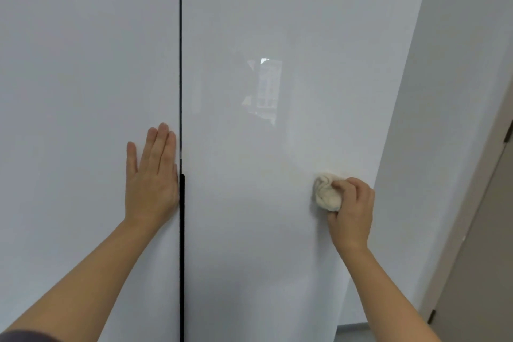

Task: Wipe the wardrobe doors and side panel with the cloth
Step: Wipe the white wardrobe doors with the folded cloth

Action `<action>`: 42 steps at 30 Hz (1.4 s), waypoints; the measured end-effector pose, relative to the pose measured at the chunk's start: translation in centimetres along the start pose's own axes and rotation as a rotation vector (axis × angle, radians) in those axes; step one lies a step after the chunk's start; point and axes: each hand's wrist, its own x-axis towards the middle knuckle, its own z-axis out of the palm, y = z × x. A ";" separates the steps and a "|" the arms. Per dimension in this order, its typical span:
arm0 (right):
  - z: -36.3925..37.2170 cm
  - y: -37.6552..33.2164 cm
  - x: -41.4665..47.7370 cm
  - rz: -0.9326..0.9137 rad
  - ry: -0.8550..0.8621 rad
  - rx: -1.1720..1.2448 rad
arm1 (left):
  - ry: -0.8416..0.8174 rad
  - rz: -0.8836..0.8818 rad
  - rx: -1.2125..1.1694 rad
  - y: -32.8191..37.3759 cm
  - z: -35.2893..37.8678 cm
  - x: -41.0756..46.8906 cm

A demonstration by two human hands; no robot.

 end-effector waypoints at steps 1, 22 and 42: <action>-0.3 0.7 0.1 0.085 0.016 -0.001 | 0.000 -0.006 0.002 0.1 0.0 0.0; 7.0 -14.3 -5.1 0.454 0.255 0.390 | -0.038 0.084 0.093 -1.2 -0.6 -0.3; 9.7 -14.2 -5.7 -0.772 -0.002 0.146 | -0.052 0.087 0.067 -1.2 0.2 -3.9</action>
